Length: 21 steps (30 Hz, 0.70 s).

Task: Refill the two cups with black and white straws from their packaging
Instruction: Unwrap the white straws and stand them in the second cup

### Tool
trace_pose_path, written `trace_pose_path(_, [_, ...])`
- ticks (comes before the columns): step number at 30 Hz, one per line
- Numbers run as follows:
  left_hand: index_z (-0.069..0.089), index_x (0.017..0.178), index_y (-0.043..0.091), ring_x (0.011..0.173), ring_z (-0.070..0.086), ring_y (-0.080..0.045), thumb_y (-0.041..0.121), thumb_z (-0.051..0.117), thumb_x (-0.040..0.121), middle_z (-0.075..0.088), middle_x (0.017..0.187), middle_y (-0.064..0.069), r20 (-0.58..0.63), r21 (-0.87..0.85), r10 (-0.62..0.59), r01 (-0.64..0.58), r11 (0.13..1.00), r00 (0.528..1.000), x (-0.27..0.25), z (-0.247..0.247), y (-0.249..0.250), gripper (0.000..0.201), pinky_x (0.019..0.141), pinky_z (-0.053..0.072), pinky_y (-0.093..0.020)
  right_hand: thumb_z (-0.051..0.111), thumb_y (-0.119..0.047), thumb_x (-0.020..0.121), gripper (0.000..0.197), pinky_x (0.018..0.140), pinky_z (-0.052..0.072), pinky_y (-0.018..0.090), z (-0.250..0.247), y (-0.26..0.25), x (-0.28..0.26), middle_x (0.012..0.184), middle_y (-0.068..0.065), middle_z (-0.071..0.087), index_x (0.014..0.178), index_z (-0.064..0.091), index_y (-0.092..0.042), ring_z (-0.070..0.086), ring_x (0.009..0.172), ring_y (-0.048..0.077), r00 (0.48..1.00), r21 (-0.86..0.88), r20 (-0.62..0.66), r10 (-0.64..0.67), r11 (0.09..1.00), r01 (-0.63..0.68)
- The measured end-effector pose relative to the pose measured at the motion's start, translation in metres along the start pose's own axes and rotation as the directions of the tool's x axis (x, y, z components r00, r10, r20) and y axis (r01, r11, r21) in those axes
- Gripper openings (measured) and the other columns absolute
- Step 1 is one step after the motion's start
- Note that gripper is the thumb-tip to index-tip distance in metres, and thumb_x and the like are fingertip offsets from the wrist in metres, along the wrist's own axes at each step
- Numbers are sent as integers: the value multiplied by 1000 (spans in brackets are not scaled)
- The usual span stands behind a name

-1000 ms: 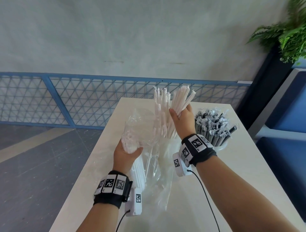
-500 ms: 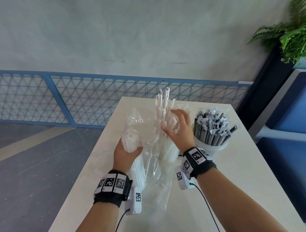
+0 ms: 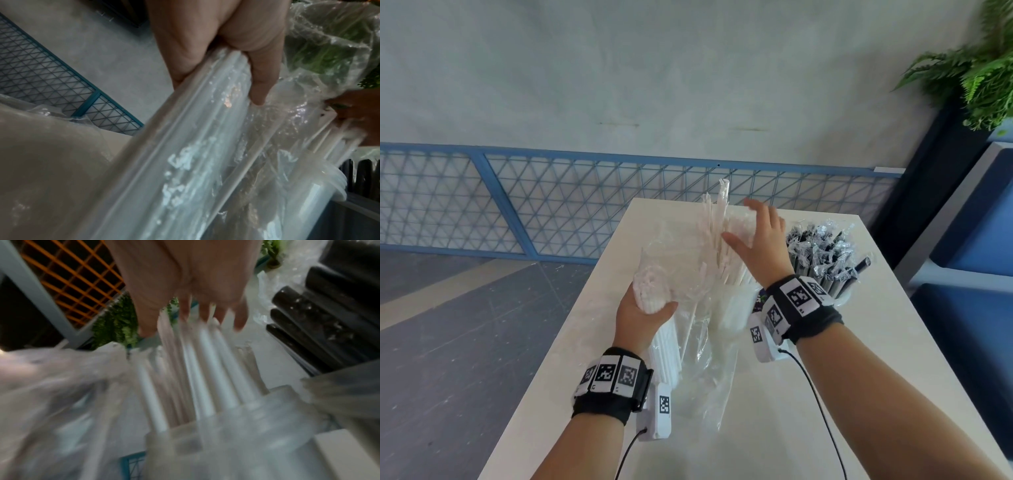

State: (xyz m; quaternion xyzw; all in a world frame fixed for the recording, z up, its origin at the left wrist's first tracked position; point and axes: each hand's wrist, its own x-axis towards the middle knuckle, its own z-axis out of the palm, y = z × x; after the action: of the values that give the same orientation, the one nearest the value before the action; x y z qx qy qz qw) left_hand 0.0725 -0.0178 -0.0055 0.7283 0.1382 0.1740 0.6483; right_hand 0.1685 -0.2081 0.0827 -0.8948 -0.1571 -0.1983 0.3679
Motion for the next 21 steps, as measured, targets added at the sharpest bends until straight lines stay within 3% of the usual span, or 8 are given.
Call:
trace_pose_path(3, [59,112,7,99,60,-9,5,81,66,66,104,-1,26,-10,5,-5,1000,1000,-2,-2,5,51,86,45,-17,54,-39,85,45,94,36,22,-1,-20,-23,117,7,53,118,52,-9,47,105,16,959,48,-238,-154,984,170])
trace_pose_path(4, [58,112,8,98,60,-7,6,81,66,66,103,2,28,-15,0,0,1000,1000,-3,-2,6,52,87,44,-17,53,-31,87,34,86,42,19,1,-27,-33,108,6,57,112,56,-7,52,93,11,956,103,-217,-197,969,223])
trace_pose_path(6, [58,113,8,99,60,-10,8,82,65,65,104,1,22,-11,-1,2,1000,1000,-3,-4,6,54,87,45,-19,54,-17,89,19,76,49,20,10,-38,-50,97,6,64,101,62,-6,56,79,7,972,175,-23,-233,956,233])
trace_pose_path(8, [58,115,9,101,60,-13,8,82,66,66,105,0,31,-8,7,-7,1000,999,-4,-6,7,54,85,45,-17,57,-12,89,16,77,50,23,20,-40,-59,99,7,65,101,64,-7,57,81,9,970,154,144,-194,973,172])
trace_pose_path(14, [58,116,10,106,60,-13,10,82,67,66,110,-2,62,-14,23,-22,1000,998,-6,-7,8,55,89,45,-18,56,-16,89,36,88,46,27,22,-41,-58,125,7,52,124,52,-9,57,103,23,961,29,273,-48,999,42])
trace_pose_path(16, [58,115,14,104,60,-7,8,81,67,66,109,3,88,-25,29,-27,999,996,-8,-6,9,53,86,44,-10,50,-17,93,38,90,45,26,23,-44,-55,134,7,46,130,47,-8,60,103,24,940,-64,343,4,998,20])
trace_pose_path(18, [57,113,17,102,59,-1,7,80,68,65,106,8,117,-31,40,-37,999,992,-9,-4,10,52,80,43,-2,46,-16,95,38,91,47,28,23,-47,-51,133,9,45,132,45,-7,60,103,25,931,-122,362,33,992,12])
trace_pose_path(21, [58,116,15,101,58,3,8,80,68,65,106,9,136,-24,48,-45,999,990,-10,-3,10,54,82,43,-2,44,-18,96,33,87,50,31,24,-47,-45,128,13,45,126,49,-5,61,100,27,921,-234,382,74,972,19])
